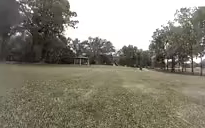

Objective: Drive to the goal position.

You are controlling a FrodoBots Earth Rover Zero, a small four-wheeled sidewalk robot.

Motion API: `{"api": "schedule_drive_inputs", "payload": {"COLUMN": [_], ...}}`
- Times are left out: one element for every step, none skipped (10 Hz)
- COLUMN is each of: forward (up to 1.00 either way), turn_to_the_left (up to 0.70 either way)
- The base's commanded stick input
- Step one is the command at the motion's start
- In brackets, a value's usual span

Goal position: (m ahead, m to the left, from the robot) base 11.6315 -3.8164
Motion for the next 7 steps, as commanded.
{"api": "schedule_drive_inputs", "payload": {"forward": [0.70,0.70,0.70,0.70,0.70,0.70,0.70], "turn_to_the_left": [0.00,0.00,0.00,0.00,0.00,0.00,0.00]}}
